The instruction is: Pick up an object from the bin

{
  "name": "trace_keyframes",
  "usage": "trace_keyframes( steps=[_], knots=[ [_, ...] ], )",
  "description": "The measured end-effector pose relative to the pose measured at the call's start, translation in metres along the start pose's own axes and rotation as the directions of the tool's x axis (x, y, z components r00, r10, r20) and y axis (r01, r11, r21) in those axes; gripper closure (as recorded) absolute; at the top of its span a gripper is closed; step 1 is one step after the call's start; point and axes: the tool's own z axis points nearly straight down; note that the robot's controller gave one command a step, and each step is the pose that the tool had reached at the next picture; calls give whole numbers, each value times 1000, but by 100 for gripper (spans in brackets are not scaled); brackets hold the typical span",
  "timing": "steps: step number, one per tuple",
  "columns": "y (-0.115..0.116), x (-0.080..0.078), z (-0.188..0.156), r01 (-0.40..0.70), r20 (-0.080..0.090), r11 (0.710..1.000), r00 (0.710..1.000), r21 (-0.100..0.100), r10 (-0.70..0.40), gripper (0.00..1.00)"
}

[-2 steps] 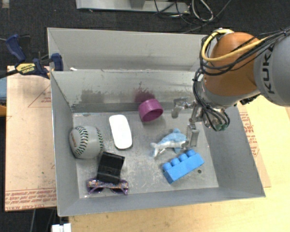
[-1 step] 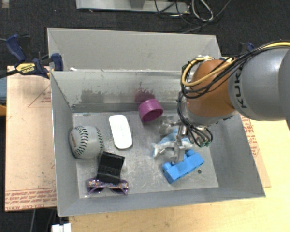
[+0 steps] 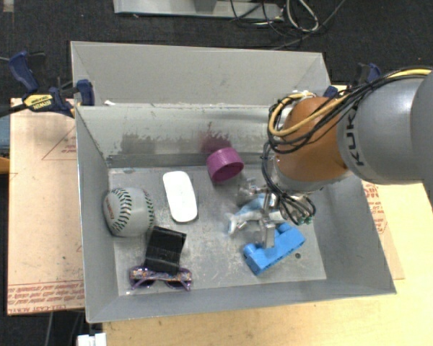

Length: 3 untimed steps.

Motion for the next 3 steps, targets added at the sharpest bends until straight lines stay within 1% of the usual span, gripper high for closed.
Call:
trace_keyframes(
  steps=[1,2,3],
  knots=[
    [47,-1,-10,132,1,991,991,-3,-132,0],
    [-20,1,-6,16,8,1000,1000,5,-17,0],
    [-18,-51,-12,204,7,979,979,-3,-203,100]
  ],
)
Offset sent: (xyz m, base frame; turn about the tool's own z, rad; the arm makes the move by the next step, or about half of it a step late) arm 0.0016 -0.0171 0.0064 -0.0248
